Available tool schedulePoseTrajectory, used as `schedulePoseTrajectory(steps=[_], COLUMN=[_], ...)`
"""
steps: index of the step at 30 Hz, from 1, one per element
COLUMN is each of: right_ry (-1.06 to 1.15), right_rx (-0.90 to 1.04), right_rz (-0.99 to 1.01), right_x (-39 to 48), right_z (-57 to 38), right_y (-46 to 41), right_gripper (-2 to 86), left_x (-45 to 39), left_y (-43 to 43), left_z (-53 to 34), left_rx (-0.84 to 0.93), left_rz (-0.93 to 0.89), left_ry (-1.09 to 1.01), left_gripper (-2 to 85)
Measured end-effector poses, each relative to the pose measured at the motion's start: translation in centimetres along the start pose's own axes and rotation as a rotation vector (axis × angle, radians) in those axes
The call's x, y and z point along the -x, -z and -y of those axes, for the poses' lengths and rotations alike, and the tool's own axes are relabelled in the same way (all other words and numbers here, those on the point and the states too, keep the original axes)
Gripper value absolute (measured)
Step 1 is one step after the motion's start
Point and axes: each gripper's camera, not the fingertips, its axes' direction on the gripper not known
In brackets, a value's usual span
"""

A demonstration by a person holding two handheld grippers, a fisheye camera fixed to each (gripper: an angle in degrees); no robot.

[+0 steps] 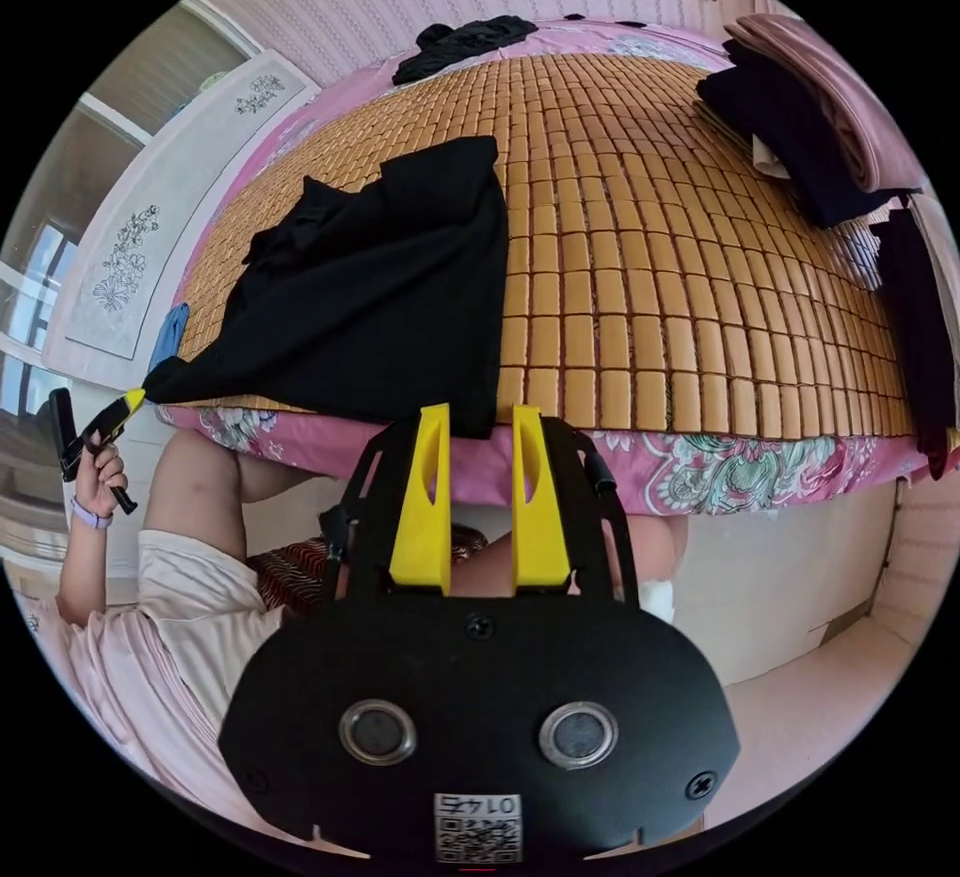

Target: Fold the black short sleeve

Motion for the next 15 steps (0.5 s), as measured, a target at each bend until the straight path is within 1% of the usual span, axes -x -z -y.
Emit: schedulePoseTrajectory(steps=[1,3,6,8,9,10,11,12,13,14,15], right_ry=[-0.015,-0.038,-0.059,-0.056,-0.053,-0.039,-0.008,0.017,0.084,0.153,0.183], right_rx=[0.03,0.032,0.0,-0.102,-0.131,-0.203,-0.308,-0.362,-0.463,-0.548,-0.593], right_rz=[0.016,0.033,0.204,0.331,0.356,0.408,0.44,0.44,0.429,0.431,0.434], right_x=[0.1,0.1,-0.4,-0.8,-0.9,-0.9,-0.5,-0.1,1.1,2.4,3.1], right_z=[-0.2,-0.8,-2.6,-4.2,-4.5,-4.9,-5.4,-5.7,-6.1,-6.5,-6.8], right_y=[-0.5,-0.5,0.8,3.8,4.8,7.2,10.2,11.9,15.3,18.5,20.2], right_gripper=[4.2,3.1,1.7,1.3,1.2,1.1,1.0,0.9,0.9,0.9,0.8], left_x=[-0.1,-0.3,-0.9,-1.7,-2.5,-2.9,-3.9,-5.3,-6.1,-7.8,-9.2], left_y=[0.0,0.1,1.2,2.5,3.7,4.4,6.1,8.1,9.2,11.6,14.1], left_z=[-0.2,-0.9,-2.0,-2.3,-2.3,-2.2,-1.9,-1.6,-1.4,-1.1,-0.7], left_rx=[0.0,-0.004,-0.044,-0.075,-0.104,-0.124,-0.172,-0.244,-0.287,-0.377,-0.465], left_rz=[0.003,0.01,-0.01,-0.009,-0.013,-0.016,-0.023,-0.003,0.014,0.032,0.028], left_ry=[0.001,0.019,0.034,0.012,-0.01,-0.02,-0.053,-0.097,-0.124,-0.172,-0.205], left_gripper=[-1.0,-1.0,-1.0,-1.0,-1.0,-1.0,-1.0,-1.0,-1.0,-1.0,-1.0])
